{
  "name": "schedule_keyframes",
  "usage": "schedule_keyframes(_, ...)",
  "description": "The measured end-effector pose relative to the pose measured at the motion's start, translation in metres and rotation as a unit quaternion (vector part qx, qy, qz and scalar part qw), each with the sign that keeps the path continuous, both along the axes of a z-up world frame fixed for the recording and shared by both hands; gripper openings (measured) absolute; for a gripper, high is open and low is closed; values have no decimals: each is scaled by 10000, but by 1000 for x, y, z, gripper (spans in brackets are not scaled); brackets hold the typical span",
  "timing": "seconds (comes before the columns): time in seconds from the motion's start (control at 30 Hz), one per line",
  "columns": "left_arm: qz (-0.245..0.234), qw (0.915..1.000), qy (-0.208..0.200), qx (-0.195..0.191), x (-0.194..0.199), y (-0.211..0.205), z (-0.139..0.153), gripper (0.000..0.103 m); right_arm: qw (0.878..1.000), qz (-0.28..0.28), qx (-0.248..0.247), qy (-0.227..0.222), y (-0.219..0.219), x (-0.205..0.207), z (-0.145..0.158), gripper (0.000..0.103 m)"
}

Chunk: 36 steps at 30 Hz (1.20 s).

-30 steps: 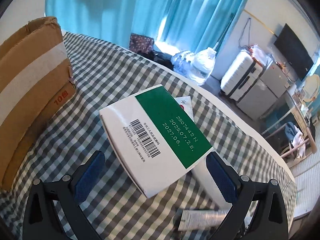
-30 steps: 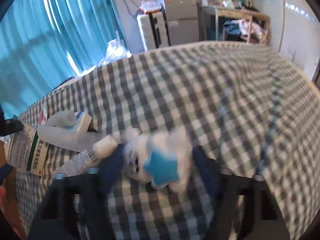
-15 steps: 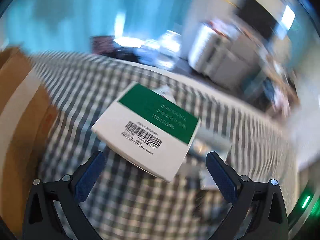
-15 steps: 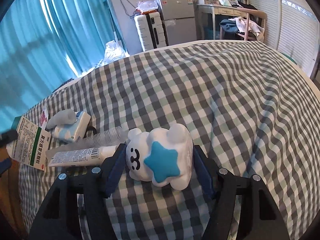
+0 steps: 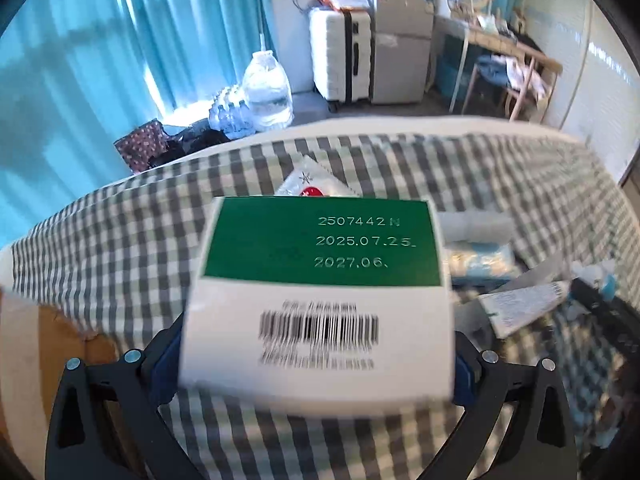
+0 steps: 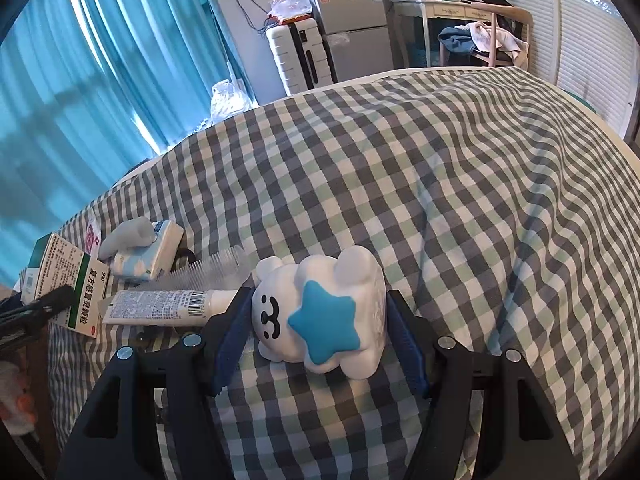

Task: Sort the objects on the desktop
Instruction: 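Grasp the green-and-white medicine box with the left tool while the right grasps the bear toy, then carry the medicine box and bear toy into the cardboard box and open both tools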

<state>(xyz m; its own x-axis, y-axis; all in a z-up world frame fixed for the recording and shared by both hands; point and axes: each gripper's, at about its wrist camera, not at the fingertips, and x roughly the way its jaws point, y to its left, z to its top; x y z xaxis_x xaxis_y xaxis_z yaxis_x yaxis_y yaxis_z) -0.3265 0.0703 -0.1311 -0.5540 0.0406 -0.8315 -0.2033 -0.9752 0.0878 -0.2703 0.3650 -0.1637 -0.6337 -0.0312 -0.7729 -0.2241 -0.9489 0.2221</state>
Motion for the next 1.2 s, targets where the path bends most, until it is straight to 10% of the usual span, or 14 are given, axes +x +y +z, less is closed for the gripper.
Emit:
schedule_keyframes(0.53,439,9969,191,625,67,-21,35,94,9994,97,228,260,-20,37,35,65)
schedule_keyframes(1.2,342,9850,1346,1028,205,-105,219,94,9815,1386,24,1319,-166,187,201,65)
